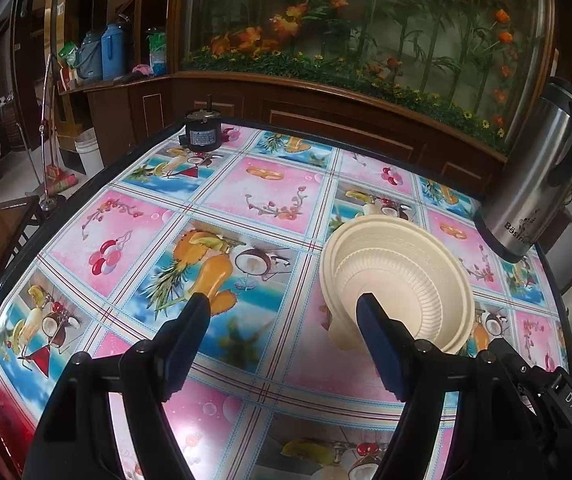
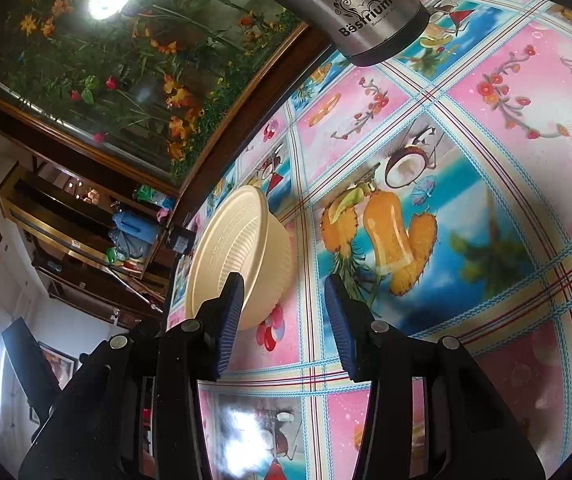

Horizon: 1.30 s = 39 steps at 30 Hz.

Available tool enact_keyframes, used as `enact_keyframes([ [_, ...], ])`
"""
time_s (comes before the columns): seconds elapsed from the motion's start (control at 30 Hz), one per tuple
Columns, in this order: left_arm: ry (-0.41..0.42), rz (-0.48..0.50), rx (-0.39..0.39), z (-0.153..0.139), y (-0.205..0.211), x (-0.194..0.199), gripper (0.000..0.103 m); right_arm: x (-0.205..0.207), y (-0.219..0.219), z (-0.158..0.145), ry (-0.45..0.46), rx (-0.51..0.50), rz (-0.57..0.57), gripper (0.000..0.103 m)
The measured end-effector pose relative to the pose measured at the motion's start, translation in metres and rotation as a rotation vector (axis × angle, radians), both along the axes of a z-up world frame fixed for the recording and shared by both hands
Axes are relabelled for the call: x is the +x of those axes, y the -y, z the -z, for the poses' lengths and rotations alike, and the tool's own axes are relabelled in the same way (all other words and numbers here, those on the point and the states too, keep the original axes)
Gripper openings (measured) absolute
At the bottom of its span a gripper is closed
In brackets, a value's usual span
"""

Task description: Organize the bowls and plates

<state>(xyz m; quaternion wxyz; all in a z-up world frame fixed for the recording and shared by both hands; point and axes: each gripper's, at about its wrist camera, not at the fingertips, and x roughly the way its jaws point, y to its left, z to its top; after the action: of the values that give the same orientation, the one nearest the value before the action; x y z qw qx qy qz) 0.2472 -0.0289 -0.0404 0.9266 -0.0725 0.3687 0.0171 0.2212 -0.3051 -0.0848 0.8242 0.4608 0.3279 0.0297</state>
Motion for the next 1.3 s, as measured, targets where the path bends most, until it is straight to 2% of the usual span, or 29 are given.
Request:
enact_keyframes([
  [0.53,-0.028,-0.005,0.012,0.011,-0.001,0.006,0.076,0.006,-0.005,0.009,-0.017,-0.029,-0.009,0.042],
  [0.73,-0.054,-0.014,0.011,0.024,-0.004,0.010,0.076,0.007,-0.007,0.010,-0.013,-0.039,-0.015,0.042],
  [1.3,-0.035,-0.016,0.021,0.027,-0.003,0.009,0.076,0.010,-0.011,0.009,-0.015,-0.051,-0.025,0.042],
])
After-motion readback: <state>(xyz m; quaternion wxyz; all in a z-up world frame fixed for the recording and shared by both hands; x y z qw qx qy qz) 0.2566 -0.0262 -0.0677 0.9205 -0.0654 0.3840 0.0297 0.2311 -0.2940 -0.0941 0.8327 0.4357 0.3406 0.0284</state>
